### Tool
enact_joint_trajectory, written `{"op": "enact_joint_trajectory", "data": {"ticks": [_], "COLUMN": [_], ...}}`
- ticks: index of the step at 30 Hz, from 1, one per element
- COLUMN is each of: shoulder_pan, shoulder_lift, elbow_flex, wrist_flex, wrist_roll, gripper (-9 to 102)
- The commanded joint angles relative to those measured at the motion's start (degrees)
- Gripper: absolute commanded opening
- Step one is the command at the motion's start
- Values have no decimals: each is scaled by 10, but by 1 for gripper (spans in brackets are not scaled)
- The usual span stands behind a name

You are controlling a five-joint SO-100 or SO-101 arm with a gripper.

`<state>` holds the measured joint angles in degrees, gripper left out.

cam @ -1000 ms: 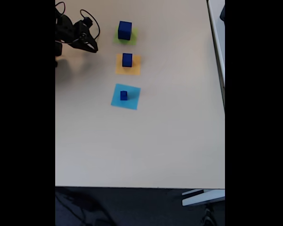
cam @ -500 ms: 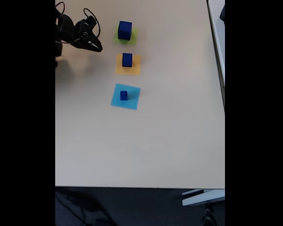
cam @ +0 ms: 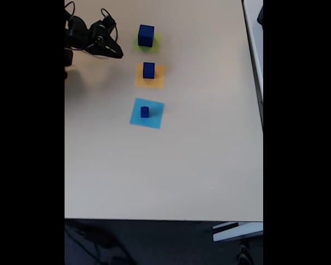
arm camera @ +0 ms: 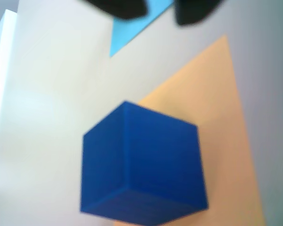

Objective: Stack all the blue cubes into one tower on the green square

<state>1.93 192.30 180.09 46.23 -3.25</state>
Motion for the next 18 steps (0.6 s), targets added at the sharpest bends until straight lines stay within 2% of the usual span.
{"op": "enact_joint_trajectory", "data": {"ticks": [1, 18], "shoulder_pan": [2, 19], "shoulder_lift": [15, 15], "elbow_flex": [-38, -72], "wrist_flex": [-33, -27], "wrist_roll": [-31, -172], "gripper": [0, 0]}}
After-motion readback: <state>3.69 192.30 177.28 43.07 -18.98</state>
